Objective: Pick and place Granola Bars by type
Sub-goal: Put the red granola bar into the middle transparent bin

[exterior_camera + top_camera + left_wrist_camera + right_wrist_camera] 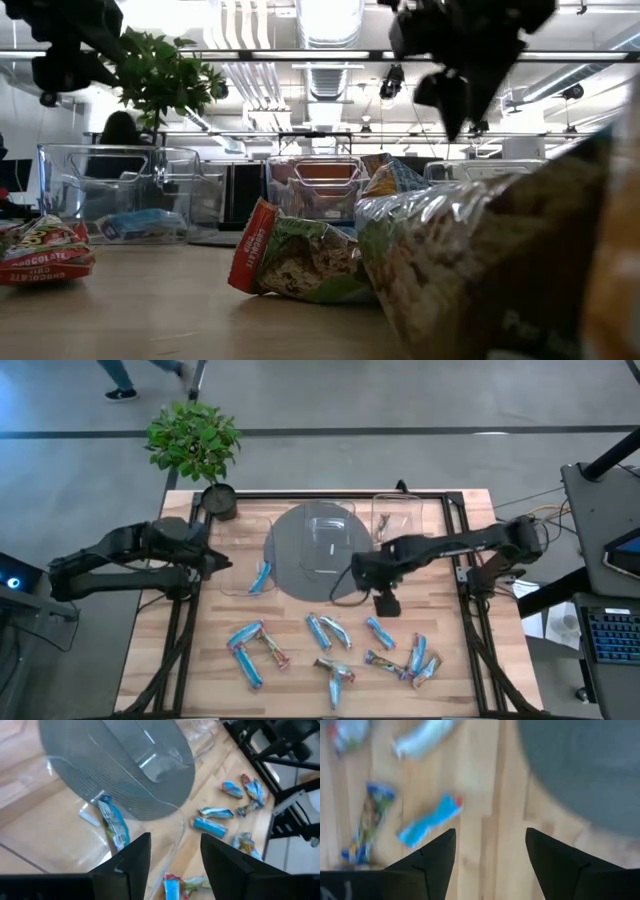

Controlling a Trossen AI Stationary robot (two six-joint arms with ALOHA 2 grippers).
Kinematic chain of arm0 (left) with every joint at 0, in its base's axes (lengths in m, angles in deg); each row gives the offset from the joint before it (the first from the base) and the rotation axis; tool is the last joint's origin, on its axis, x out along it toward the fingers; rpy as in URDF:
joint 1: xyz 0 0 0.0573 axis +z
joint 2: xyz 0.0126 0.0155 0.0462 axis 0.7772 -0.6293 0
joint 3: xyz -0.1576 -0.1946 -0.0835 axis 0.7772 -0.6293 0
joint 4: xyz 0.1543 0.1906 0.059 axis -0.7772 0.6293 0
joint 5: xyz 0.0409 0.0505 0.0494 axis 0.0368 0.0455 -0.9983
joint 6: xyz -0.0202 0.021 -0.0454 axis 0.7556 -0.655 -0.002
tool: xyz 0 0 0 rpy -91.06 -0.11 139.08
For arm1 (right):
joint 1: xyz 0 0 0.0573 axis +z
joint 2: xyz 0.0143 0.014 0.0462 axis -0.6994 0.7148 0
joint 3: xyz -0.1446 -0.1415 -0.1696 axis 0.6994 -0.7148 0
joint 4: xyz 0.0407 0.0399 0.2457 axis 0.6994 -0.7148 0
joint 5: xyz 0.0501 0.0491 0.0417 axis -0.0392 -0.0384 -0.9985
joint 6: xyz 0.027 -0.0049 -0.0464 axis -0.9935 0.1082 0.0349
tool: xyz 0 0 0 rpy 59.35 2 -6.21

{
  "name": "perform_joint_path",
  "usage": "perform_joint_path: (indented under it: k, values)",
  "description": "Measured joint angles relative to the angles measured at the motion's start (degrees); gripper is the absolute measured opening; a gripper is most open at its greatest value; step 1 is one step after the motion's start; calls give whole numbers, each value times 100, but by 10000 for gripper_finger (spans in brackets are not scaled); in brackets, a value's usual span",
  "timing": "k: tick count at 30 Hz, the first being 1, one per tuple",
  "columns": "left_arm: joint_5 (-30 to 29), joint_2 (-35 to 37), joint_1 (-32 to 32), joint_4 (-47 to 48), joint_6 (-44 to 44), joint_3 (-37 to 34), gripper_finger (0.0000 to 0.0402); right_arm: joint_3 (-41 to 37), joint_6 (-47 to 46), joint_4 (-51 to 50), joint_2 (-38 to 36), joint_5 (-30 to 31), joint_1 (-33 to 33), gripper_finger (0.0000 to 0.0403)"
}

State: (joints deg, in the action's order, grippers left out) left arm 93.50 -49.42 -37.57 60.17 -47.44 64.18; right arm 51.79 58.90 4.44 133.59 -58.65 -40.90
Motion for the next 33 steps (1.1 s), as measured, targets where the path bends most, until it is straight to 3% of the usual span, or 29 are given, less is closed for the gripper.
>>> perform_joint_path:
  k: [3,7,15,22,26,33]
  values:
    - [9,20,0,-5,-1,42,156,-34,-280,-451,181,60,334,227]
    - [3,5,2,15,-148,18,156,-202,-1084,-182,60,-23,899,224]
    - [-2,-139,4,2,-501,16,156,-1302,-3878,1764,-313,177,1626,238]
    - [-4,-186,4,2,-580,12,156,-1941,-5496,2607,67,1168,1968,249]
    - [-6,-186,4,4,-578,12,156,-2032,-5944,2651,365,1455,1935,251]
    - [-10,-186,2,6,-705,12,156,-2119,-6055,2747,662,1008,1912,205]
